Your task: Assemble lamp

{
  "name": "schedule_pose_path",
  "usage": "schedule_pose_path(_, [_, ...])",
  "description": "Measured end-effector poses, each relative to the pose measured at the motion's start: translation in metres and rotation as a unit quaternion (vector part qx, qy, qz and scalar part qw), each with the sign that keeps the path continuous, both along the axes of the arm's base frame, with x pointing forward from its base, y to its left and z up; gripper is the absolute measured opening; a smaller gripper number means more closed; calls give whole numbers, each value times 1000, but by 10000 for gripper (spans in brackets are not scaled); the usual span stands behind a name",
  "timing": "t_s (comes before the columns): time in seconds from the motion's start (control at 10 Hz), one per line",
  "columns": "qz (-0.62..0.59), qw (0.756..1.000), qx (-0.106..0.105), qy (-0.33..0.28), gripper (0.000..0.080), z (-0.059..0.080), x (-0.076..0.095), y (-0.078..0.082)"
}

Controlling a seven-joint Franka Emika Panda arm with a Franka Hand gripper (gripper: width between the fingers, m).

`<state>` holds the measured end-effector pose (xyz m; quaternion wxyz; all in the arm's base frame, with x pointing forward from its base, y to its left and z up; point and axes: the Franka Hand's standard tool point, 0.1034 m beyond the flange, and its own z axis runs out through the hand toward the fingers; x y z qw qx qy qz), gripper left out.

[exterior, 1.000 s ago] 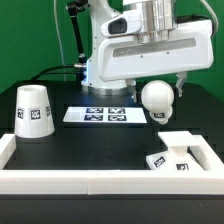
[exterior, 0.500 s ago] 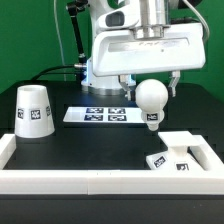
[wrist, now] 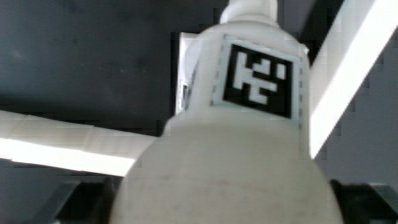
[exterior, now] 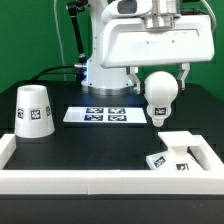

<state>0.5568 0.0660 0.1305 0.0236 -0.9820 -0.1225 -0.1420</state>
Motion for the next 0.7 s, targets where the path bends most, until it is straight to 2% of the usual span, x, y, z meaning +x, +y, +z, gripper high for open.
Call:
schedule_pose_path(0.1, [0, 1000, 0, 0, 580, 0, 0, 0])
schedule_pose_path(0.4, [22, 999, -4, -39, 580, 29, 25, 8])
schedule_pose_path(0.5, [20, 999, -4, -38, 580, 25, 23, 6])
schedule_pose_path(0.7, [16, 997, -10, -80, 580, 25, 26, -1])
